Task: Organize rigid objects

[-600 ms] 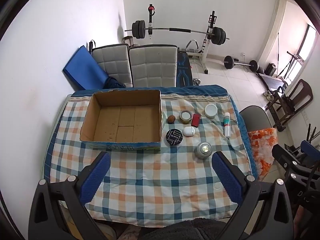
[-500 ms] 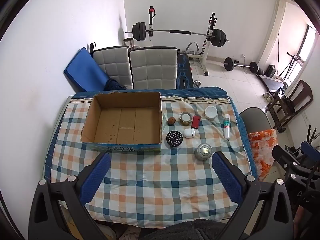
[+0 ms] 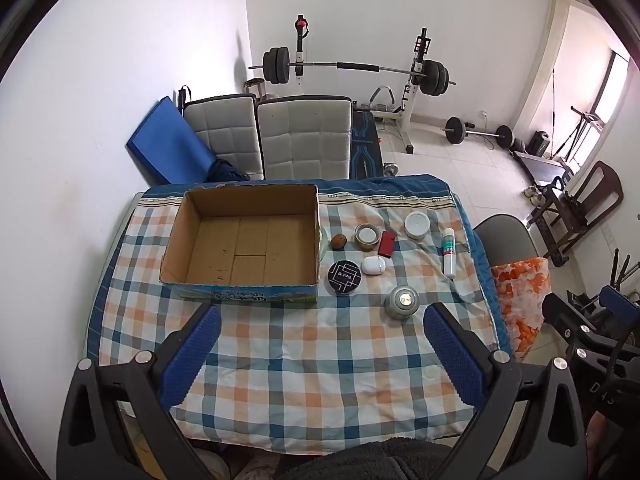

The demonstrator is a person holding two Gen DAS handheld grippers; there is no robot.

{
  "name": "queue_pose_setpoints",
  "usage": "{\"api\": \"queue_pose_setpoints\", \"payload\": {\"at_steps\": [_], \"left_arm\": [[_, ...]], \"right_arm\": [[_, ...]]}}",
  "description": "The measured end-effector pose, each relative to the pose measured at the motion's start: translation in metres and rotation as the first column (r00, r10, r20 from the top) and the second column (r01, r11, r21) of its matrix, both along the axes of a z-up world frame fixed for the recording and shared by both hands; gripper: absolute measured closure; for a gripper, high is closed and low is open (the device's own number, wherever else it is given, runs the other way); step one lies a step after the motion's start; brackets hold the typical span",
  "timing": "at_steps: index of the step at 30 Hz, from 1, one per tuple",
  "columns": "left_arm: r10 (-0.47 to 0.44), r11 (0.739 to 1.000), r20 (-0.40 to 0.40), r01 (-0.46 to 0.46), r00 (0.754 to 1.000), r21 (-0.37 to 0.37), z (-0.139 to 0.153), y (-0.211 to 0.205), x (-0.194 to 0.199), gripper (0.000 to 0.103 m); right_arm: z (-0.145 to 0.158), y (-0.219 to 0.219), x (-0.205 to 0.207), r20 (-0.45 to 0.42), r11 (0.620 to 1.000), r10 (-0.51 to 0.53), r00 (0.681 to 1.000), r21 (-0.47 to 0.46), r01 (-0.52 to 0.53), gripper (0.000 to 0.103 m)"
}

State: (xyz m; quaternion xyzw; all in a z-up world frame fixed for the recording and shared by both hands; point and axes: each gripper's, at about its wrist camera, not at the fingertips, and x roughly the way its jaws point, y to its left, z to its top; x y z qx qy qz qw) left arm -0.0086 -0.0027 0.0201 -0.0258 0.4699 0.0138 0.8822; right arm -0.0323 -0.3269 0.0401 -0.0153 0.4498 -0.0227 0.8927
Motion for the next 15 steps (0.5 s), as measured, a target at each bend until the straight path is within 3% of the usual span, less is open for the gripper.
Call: {"api": "queue_pose_setpoints", "payload": {"at_steps": [15], "left_arm": [[-0.014,1.0,0.022,0.014,1.0,-0.001,-0.003,-0.011,-0.01,0.0]], "right_arm": [[0.006,-0.003,-0.01,0.039,1.0,-0.025,0.999,-0.018,0.025,0.0]]}}
